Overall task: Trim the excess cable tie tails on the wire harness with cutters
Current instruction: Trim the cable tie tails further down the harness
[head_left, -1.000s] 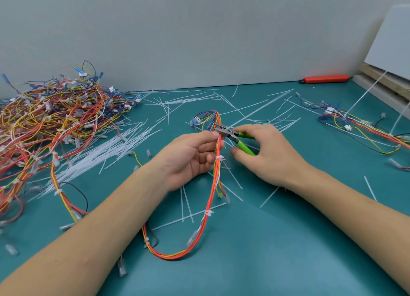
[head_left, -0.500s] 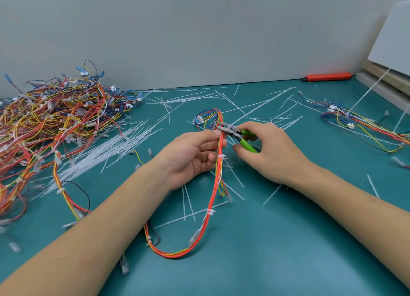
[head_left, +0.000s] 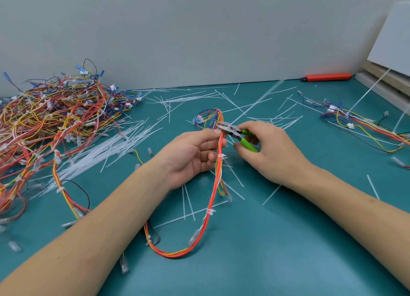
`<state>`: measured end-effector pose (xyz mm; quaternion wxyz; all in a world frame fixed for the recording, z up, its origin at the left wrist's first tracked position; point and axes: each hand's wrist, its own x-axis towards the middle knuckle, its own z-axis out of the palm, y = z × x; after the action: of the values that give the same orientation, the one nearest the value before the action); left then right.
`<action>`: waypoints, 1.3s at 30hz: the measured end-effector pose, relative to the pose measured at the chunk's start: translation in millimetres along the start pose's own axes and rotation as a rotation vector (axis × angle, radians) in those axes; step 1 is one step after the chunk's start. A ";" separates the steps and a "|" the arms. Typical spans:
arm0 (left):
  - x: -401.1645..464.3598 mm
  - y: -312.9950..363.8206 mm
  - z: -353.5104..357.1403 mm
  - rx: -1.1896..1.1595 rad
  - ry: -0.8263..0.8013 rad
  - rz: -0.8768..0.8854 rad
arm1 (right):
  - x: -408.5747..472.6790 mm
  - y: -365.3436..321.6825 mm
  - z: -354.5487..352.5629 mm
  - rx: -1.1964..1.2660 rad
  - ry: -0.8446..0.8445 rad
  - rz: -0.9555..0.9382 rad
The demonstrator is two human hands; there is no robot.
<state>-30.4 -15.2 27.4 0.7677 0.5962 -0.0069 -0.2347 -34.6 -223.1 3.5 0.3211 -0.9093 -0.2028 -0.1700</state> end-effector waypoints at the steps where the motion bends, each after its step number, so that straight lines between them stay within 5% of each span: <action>1: -0.2 -0.1 0.2 0.003 0.003 0.001 | 0.9 -0.8 -1.0 -0.029 0.001 -0.001; 39: 3.4 -2.6 -5.4 0.020 -0.033 -0.005 | 0.1 7.9 -2.4 0.076 -0.063 0.020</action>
<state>-26.7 -12.0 22.6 0.7611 0.5997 -0.0203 -0.2464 -31.2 -230.3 1.2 0.3505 -0.9033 -0.2102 -0.1304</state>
